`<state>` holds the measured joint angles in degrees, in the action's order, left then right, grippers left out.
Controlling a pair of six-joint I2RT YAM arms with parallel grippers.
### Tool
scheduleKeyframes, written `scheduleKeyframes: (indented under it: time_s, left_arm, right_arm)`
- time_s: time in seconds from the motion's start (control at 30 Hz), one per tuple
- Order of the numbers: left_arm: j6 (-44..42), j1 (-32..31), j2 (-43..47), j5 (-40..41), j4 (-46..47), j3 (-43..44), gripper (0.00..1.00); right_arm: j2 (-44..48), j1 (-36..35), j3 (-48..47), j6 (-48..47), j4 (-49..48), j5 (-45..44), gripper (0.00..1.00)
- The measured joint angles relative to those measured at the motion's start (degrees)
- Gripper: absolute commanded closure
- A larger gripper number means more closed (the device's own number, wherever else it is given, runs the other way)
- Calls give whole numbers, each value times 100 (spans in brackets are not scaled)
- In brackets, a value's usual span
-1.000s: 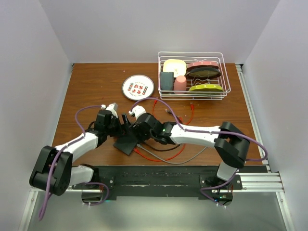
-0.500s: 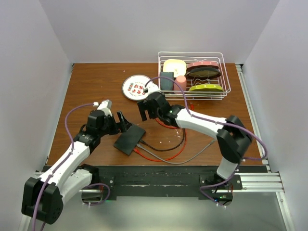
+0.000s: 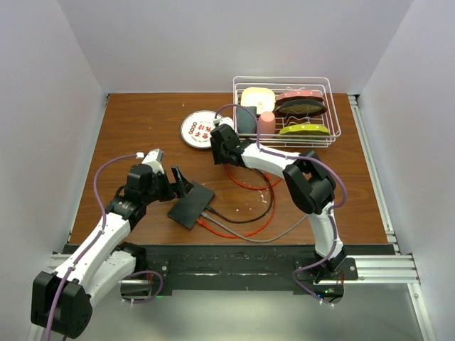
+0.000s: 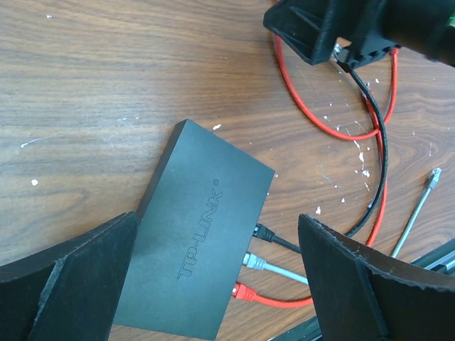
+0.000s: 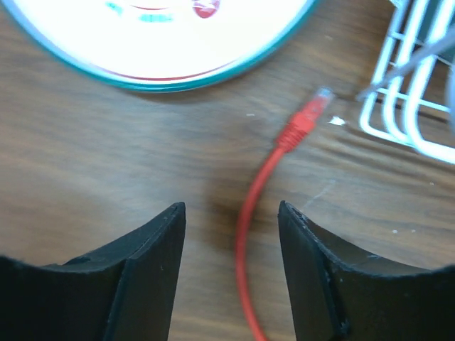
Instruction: Insert the plug into the switch port
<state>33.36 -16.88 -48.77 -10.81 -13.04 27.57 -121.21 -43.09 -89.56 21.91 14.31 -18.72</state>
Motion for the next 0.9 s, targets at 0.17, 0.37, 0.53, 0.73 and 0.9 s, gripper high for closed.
scheduleKeyframes:
  time_s: [0.17, 0.37, 0.53, 0.73, 0.9]
  left_arm:
    - [0, 0, 7, -13, -2, 0, 0]
    - [0, 0, 50, -24, -2, 0, 0]
    - [0, 0, 103, -37, -2, 0, 0]
    - [0, 0, 107, -50, -2, 0, 0]
    - [0, 0, 190, -70, -11, 0, 0]
  right_arm:
    - [-205, 144, -28, 136, 35, -72, 58]
    - [-404, 164, -94, 190, 17, -201, 93]
    - [-393, 173, -31, 254, -114, -144, 100]
    - [306, 179, 962, 249, -400, 225, 100]
    - [1305, 179, 1779, 136, -299, 651, 100]
